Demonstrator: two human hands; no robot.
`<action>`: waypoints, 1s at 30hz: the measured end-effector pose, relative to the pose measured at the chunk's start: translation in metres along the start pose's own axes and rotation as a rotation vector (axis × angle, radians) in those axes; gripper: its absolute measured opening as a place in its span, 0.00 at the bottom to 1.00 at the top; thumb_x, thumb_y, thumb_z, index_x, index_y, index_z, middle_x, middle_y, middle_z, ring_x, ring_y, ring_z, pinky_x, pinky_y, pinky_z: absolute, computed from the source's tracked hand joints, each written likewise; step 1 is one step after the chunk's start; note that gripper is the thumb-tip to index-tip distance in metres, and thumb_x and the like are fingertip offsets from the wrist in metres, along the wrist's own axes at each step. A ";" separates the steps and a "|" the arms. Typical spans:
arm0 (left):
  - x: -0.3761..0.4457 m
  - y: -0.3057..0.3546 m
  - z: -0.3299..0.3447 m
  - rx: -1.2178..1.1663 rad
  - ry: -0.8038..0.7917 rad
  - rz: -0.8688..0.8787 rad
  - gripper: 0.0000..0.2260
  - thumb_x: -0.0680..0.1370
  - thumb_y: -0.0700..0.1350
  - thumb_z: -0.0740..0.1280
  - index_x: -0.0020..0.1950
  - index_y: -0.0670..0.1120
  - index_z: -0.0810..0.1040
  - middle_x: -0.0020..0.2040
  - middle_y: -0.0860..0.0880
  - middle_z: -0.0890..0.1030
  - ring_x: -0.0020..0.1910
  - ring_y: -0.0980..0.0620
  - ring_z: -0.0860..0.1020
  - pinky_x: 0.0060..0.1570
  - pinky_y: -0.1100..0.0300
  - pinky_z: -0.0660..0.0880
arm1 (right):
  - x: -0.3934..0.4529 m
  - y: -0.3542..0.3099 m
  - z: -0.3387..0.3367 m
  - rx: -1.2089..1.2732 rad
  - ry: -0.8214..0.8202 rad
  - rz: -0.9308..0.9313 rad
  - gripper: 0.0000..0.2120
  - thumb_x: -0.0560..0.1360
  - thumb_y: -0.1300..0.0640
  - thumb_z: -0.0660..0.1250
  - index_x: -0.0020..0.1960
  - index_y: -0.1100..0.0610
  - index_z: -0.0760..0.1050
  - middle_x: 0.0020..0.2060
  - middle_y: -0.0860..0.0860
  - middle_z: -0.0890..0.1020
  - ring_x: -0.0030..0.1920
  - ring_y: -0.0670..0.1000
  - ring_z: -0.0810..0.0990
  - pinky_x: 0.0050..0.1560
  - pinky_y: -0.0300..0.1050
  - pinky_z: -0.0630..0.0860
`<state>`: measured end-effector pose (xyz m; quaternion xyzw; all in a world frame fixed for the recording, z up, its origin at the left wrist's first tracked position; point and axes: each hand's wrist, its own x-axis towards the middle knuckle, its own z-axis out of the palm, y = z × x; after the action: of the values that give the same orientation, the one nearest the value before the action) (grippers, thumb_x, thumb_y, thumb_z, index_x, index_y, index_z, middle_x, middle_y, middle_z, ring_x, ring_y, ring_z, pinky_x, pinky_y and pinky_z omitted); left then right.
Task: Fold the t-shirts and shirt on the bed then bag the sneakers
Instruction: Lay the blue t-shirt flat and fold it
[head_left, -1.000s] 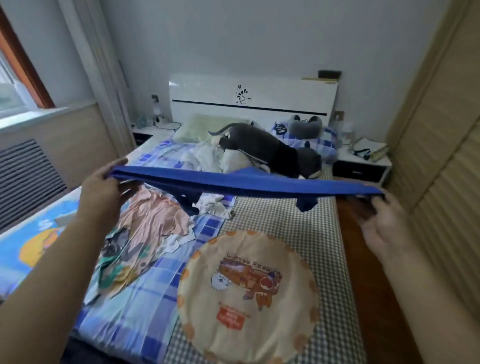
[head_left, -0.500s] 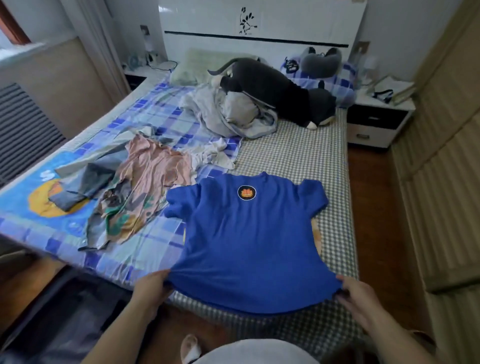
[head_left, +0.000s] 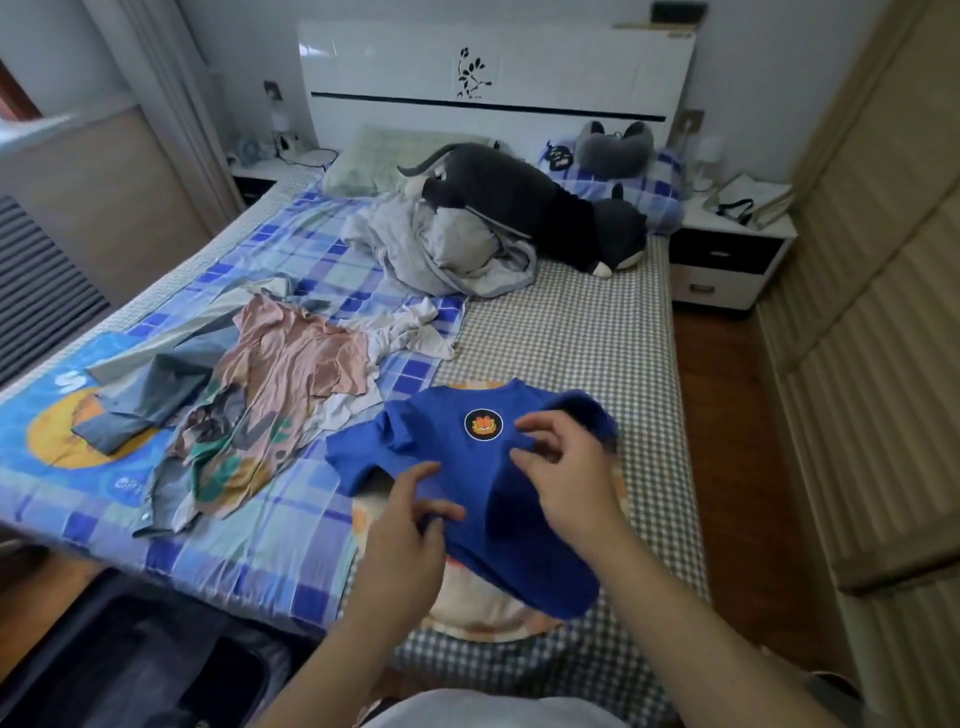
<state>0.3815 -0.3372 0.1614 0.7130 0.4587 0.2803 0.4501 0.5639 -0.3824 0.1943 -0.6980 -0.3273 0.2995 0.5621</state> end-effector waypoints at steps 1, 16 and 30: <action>-0.001 0.013 0.002 -0.059 -0.003 0.002 0.27 0.81 0.32 0.63 0.69 0.61 0.65 0.44 0.54 0.86 0.29 0.57 0.76 0.28 0.68 0.69 | -0.006 -0.012 0.011 -0.028 -0.088 -0.036 0.15 0.75 0.68 0.72 0.49 0.48 0.78 0.44 0.45 0.84 0.47 0.40 0.83 0.48 0.35 0.79; -0.003 0.014 0.011 -0.859 0.045 -0.487 0.01 0.84 0.36 0.61 0.53 0.40 0.72 0.50 0.38 0.86 0.55 0.40 0.84 0.47 0.53 0.84 | -0.057 0.042 -0.002 0.290 -0.048 0.659 0.10 0.82 0.58 0.64 0.59 0.64 0.77 0.44 0.58 0.82 0.41 0.55 0.83 0.48 0.54 0.83; -0.025 -0.002 0.024 -0.447 -0.028 -0.618 0.13 0.83 0.47 0.67 0.53 0.36 0.74 0.41 0.38 0.86 0.35 0.39 0.84 0.35 0.54 0.78 | -0.054 0.078 0.008 -0.225 -0.181 0.482 0.12 0.85 0.52 0.59 0.51 0.57 0.78 0.47 0.55 0.83 0.47 0.55 0.81 0.52 0.50 0.78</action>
<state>0.3897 -0.3689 0.1491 0.4290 0.5732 0.2147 0.6643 0.5340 -0.4329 0.1194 -0.7840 -0.2321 0.4475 0.3623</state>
